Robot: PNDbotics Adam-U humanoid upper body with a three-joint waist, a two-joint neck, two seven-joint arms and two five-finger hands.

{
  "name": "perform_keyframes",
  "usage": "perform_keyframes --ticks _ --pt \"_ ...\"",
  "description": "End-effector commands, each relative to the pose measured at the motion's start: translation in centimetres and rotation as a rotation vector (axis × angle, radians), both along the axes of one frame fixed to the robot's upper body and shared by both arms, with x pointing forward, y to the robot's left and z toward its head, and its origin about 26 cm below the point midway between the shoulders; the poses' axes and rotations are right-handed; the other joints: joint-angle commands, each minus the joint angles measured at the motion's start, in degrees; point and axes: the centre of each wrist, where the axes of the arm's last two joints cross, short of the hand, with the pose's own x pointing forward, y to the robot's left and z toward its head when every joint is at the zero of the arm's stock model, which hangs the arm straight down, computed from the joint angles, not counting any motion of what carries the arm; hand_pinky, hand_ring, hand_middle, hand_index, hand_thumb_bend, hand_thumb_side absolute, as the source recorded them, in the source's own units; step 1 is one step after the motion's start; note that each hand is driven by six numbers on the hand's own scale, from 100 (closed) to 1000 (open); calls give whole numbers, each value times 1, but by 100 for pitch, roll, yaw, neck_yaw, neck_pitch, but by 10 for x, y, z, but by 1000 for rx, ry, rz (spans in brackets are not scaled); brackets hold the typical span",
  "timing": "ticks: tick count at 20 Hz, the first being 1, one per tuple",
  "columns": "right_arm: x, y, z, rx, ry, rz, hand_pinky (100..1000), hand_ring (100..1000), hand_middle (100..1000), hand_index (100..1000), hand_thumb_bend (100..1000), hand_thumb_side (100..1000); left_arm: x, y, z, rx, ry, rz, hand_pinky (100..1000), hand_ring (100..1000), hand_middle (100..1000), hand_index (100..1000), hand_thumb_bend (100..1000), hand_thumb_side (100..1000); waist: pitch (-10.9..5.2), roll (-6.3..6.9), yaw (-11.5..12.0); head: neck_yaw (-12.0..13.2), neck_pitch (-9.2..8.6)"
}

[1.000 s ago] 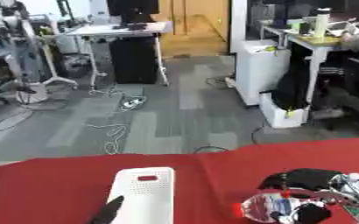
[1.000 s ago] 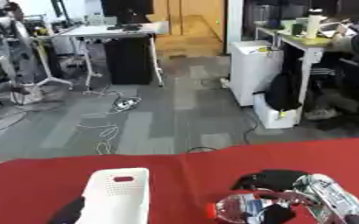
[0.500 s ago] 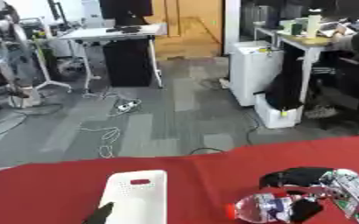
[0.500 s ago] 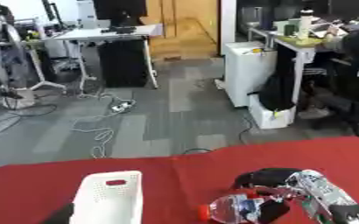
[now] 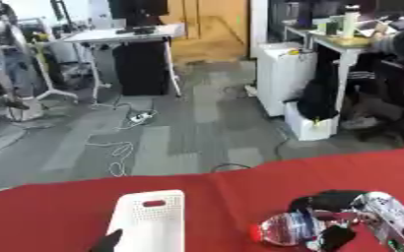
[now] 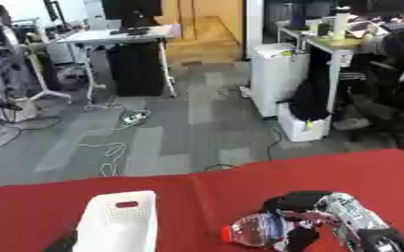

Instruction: Pick up objects on the table and place them in the box.

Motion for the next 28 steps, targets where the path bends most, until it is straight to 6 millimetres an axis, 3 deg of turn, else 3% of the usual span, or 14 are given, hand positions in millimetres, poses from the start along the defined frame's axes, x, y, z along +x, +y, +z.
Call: perform_keyframes --ticks 1,4,7,10,12,22,28 --pt "3 2 6 -23 -21 -1 745 805 1000 1000 258 658 -2 4 8 15 -27 -1 1000 986 919 971 571 868 -58 -13 7 -52 36" --pt "4 3 4 -38 -22 -1 702 767 1000 1000 264 653 -2 4 8 15 -28 -1 1000 985 917 970 571 868 -52 -14 6 -49 59" --pt "6 6 1 -54 -29 4 547 601 784 967 265 627 -2 4 8 16 -30 -2 1000 985 917 970 570 868 -50 -16 13 -41 93" --pt "7 9 -2 -68 -59 9 393 471 626 889 266 600 -2 4 9 16 -31 -4 1000 984 916 970 570 868 -49 -18 31 -34 114" --pt "8 10 -6 -75 -86 9 345 426 575 858 263 592 -2 4 9 16 -31 -4 1000 984 916 970 569 868 -47 -19 47 -29 122" --pt "5 11 -5 -15 -312 3 219 296 398 711 159 522 -2 4 9 12 -31 -1 1000 985 915 969 561 875 -23 -42 85 18 176" --pt "2 15 15 71 -480 45 151 218 328 643 135 514 -3 4 8 13 -28 0 1000 985 916 968 561 876 -42 -64 77 44 200"
